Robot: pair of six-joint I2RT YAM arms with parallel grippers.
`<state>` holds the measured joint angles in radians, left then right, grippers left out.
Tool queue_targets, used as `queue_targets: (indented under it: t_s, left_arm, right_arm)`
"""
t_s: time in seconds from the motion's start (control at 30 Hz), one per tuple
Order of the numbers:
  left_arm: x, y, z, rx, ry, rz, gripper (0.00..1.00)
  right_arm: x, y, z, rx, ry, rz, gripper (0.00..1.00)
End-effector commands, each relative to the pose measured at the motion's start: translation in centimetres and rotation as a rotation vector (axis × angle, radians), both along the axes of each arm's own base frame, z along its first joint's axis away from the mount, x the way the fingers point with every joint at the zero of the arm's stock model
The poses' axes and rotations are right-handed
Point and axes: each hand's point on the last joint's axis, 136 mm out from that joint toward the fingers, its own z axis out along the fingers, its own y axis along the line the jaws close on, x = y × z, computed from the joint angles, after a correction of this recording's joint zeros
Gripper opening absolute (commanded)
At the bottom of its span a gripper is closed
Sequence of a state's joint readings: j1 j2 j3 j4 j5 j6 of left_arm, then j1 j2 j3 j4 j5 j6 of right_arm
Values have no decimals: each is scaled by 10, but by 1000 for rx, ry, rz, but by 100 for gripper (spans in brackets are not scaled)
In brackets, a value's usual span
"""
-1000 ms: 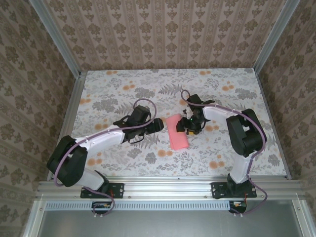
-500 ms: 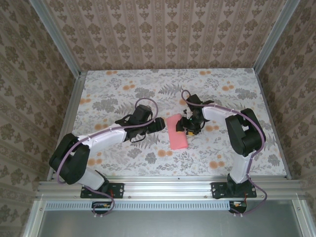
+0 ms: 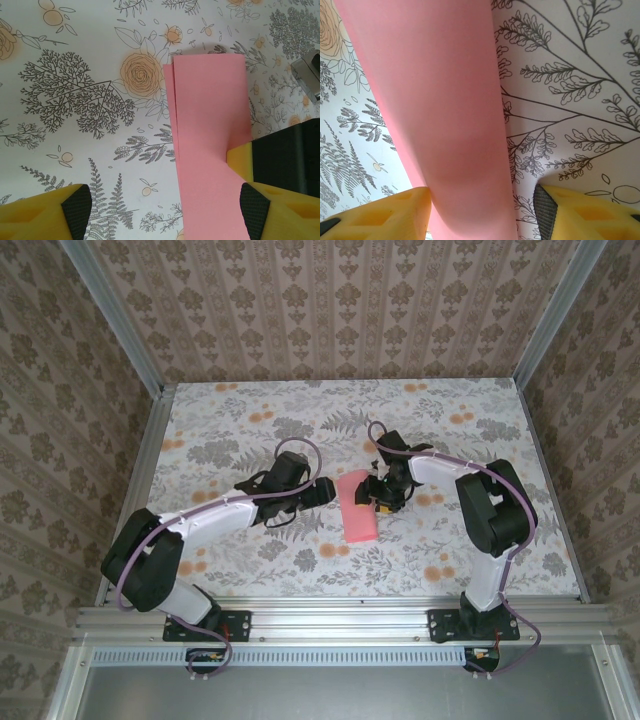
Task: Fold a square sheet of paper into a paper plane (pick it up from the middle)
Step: Fold the square sheet of paper in half at the center of the table.
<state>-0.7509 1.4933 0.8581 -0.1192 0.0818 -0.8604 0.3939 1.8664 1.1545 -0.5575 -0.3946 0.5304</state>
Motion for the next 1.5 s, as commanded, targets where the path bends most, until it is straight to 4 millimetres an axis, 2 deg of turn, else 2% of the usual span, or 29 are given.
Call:
queue_targets:
  t_s: [0.0,0.43,1.07,1.2,1.47]
  left_arm:
    - [3,-6,6,-3,-14,-12,81]
    - [2,-7,4,3,-9,-16,81]
    - [4,-14,1,-1,5,-23,79]
    - [5,-15,0,-3,11,-19,70]
    - [11,-33,-9,-27,75,-22,33]
  right_arm:
    - [-1,6,-7,-20,6,49,59]
    - [-7,2,-9,-56,22,144,58]
    - [-9,-15,-29,-160,53,118,58]
    - [-8,-16,-32,-168,55,112,58]
    - [-11,-19,-39,-183,68,103,57]
